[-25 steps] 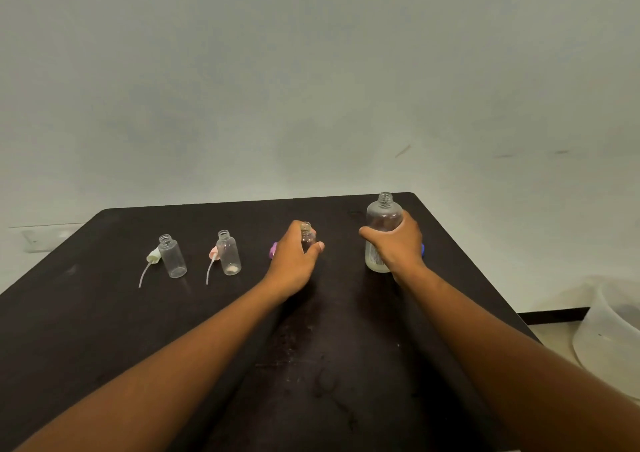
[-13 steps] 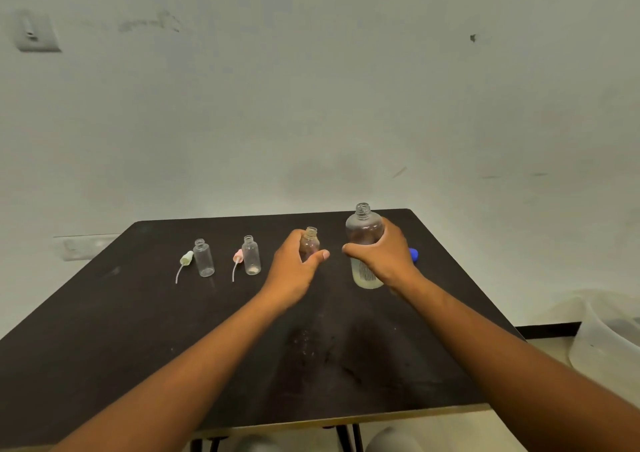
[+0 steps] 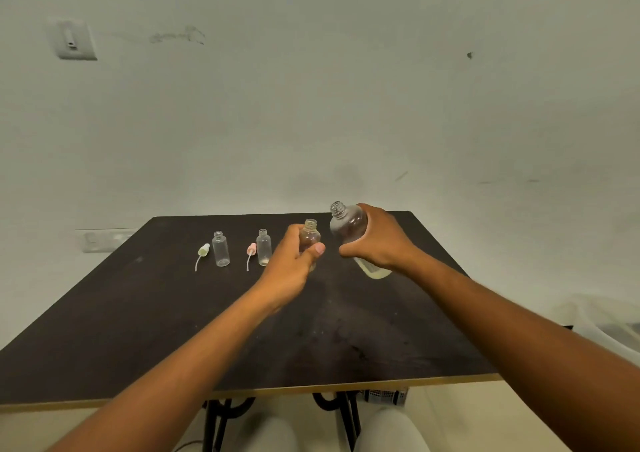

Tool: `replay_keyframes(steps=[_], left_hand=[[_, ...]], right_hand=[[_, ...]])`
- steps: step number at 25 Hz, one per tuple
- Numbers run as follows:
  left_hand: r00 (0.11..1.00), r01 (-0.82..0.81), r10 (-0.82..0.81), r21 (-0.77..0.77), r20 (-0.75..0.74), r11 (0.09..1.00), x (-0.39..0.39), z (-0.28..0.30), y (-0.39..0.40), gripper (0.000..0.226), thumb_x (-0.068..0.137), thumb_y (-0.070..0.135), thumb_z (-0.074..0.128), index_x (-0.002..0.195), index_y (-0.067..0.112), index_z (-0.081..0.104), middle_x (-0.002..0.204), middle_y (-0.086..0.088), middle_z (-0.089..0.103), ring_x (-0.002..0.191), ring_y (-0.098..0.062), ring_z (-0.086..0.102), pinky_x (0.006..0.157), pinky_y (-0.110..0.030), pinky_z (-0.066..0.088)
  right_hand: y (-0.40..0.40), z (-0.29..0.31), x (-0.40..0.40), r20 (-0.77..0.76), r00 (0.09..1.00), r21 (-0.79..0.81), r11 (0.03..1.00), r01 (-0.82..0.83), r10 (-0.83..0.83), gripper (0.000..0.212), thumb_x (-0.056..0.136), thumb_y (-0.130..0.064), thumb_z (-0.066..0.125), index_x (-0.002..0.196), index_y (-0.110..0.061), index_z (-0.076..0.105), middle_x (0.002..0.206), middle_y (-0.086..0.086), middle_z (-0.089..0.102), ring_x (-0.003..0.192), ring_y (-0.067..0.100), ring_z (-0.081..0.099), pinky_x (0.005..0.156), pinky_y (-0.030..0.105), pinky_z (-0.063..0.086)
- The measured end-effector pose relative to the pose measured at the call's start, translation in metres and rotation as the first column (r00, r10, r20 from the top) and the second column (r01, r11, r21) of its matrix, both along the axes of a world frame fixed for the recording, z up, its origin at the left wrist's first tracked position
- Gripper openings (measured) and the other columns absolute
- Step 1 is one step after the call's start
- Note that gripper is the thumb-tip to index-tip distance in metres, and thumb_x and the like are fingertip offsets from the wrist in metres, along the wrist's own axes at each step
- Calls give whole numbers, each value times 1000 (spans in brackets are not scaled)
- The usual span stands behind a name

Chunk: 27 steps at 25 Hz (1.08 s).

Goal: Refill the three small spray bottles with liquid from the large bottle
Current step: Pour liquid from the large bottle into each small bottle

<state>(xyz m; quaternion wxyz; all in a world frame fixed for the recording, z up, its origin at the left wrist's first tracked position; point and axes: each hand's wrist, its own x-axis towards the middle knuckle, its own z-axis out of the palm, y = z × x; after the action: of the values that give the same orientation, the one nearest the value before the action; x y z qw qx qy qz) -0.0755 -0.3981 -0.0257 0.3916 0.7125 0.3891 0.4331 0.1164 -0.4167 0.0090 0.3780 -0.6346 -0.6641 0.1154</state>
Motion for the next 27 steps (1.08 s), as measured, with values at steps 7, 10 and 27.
replay_keyframes(steps=[7, 10, 27], left_hand=[[999, 22, -25, 78, 27, 997, -7, 3, -3, 20, 100, 19, 61, 120, 17, 56, 112, 4, 67, 102, -9, 63, 79, -15, 50], [999, 23, -25, 77, 25, 997, -8, 3, -1, 21, 100, 19, 62, 120, 19, 56, 111, 5, 67, 104, -11, 64, 82, -20, 50], [999, -29, 30, 78, -14, 997, -11, -4, 0, 23, 100, 22, 62, 122, 19, 56, 112, 6, 66, 105, -8, 62, 88, -25, 50]], right_hand=[[-8, 15, -7, 158, 986, -13, 998, -58, 60, 50, 60, -24, 85, 106, -28, 64, 95, -14, 67, 82, 2, 62, 64, 17, 45], [-7, 18, -9, 194, 979, -5, 998, -61, 60, 53, 59, -25, 86, 108, -26, 65, 97, -13, 68, 84, 4, 63, 67, 20, 51], [-4, 39, -12, 450, 889, -81, 995, -58, 88, 50, 62, -26, 87, 103, -27, 58, 94, -11, 61, 81, 9, 58, 62, 21, 45]])
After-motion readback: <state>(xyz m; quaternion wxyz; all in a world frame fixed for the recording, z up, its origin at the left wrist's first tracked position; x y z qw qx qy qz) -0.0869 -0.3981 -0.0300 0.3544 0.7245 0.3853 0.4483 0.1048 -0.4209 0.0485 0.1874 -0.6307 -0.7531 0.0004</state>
